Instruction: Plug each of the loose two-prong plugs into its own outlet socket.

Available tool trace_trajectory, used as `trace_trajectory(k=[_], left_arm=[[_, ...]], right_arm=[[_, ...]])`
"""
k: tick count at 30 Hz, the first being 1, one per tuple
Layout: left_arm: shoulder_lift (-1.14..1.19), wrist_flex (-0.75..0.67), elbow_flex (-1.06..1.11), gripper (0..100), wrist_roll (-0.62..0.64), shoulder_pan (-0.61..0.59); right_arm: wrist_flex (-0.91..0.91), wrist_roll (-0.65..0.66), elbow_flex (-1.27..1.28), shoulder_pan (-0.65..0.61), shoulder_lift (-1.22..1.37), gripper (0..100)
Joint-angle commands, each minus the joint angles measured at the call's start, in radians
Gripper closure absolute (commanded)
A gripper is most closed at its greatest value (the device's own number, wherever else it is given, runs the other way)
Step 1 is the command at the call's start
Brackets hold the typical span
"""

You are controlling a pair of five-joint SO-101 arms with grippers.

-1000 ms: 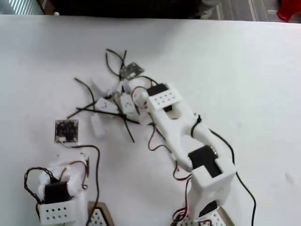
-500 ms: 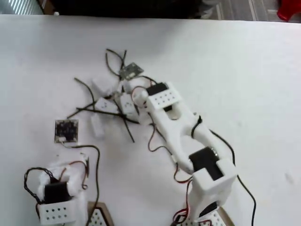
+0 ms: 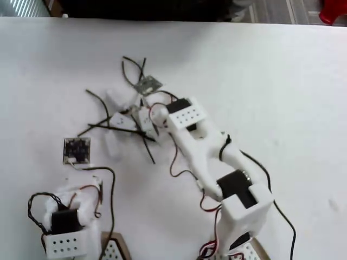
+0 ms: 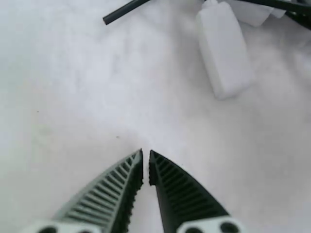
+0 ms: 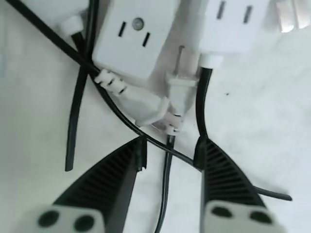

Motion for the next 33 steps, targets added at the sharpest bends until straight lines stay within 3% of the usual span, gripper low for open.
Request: trace_trajectory(k=[1, 17, 29, 33], left_arm=[[-0.004, -0.009, -0.003, 95, -0.009, 0.015], [-0.004, -0.009, -0.003, 95, -0.009, 0.015], [-0.004, -0.009, -0.003, 95, -0.009, 0.015], [-0.004, -0.009, -0.003, 95, -0.009, 0.015]], right_arm=[[-0.015, -0.006, -0.017, 0.028, 0.004, 82.6], [-0.099, -0.006, -0.038, -0.005, 0.084, 88.6], [0.024, -0.005, -0.247, 0.010, 0.262, 89.2], [0.062, -0.002, -0.276, 0.010, 0.283, 98.7]])
